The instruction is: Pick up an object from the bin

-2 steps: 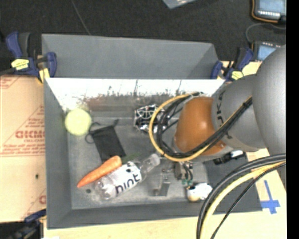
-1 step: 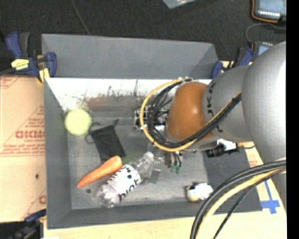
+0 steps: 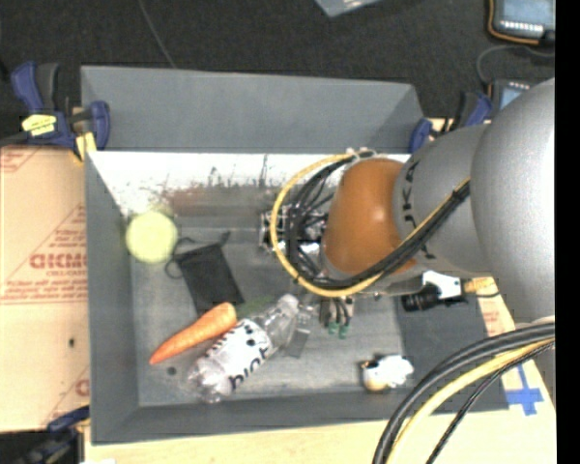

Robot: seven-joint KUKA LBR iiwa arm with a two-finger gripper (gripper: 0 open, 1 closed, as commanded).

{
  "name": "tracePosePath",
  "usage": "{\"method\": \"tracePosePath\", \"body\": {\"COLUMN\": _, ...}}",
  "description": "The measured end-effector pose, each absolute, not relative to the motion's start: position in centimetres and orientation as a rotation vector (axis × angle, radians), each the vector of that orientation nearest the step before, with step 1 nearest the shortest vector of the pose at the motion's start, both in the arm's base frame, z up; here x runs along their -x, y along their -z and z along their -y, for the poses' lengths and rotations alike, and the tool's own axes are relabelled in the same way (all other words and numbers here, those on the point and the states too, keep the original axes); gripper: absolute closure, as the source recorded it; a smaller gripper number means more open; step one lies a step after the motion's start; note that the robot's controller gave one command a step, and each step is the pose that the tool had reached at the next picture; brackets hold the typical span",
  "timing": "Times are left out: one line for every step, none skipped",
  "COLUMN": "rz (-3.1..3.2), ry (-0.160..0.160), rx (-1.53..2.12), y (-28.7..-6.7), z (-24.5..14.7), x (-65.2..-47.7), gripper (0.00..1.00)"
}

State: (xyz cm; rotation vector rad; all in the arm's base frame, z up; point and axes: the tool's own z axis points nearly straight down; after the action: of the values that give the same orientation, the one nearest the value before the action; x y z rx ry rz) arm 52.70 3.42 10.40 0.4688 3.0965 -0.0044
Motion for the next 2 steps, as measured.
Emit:
{"method": "tracePosePath", "body": {"rz": -3.131, "ry": 0.004, "rx": -0.001, "y": -10.5, "z": -4.4, "x": -52.6, "gripper": 0.0}}
{"method": "tracePosePath", "body": {"rz": -3.124, "ry": 0.006, "rx": 0.244, "y": -9.9, "z": -5.9, "x": -52.6, "gripper": 0.0}}
